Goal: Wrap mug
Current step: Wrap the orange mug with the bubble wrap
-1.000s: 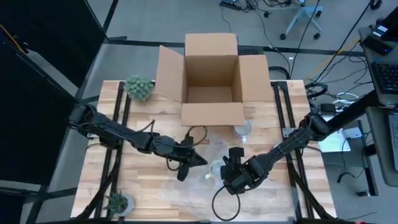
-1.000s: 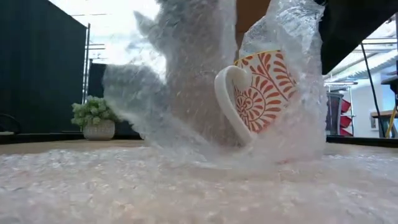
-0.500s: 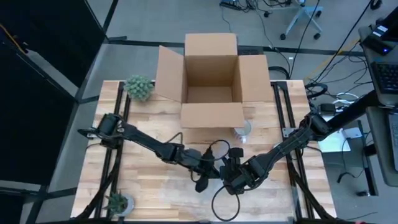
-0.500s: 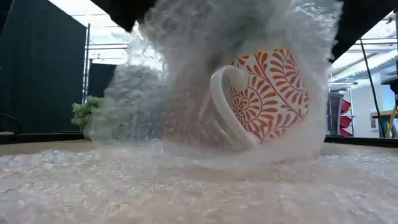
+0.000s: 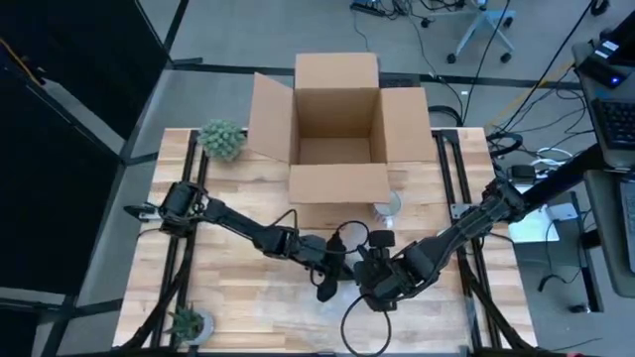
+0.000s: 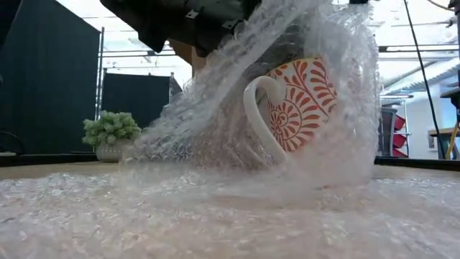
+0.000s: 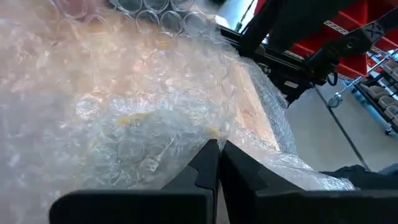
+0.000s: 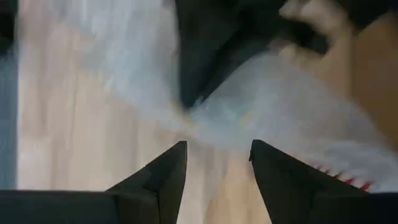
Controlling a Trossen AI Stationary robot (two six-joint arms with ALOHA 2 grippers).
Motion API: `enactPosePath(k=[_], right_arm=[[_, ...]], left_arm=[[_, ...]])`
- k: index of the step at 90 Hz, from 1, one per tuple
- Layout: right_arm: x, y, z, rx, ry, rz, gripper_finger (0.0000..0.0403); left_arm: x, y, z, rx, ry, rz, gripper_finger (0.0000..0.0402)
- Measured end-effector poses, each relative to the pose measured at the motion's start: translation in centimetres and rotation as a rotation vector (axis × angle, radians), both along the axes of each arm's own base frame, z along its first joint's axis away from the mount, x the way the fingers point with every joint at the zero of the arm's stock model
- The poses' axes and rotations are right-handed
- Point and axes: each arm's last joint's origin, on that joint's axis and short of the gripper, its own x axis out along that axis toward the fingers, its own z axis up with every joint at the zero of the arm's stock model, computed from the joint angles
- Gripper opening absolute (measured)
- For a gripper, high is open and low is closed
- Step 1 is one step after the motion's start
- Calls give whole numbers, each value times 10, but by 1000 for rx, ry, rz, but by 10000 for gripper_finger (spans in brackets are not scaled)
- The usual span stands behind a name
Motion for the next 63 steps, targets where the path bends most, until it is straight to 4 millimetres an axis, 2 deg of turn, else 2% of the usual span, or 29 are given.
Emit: enactPosePath(k=[10,30,53,63], right_arm=[[8,-4,-9,-37,-78,-45,164],[12,-25,-52,14,-26,-226,164],[10,-32,-94,58,-63,-248,164],[8,-33,-103,63,-57,-261,164]], left_arm=[[0,0,0,-1,-5,0,0],[0,0,0,-3,-1,0,0],[-1,0,-1,5,6,-3,0],[-2,0,3,-1,1,-5,0]])
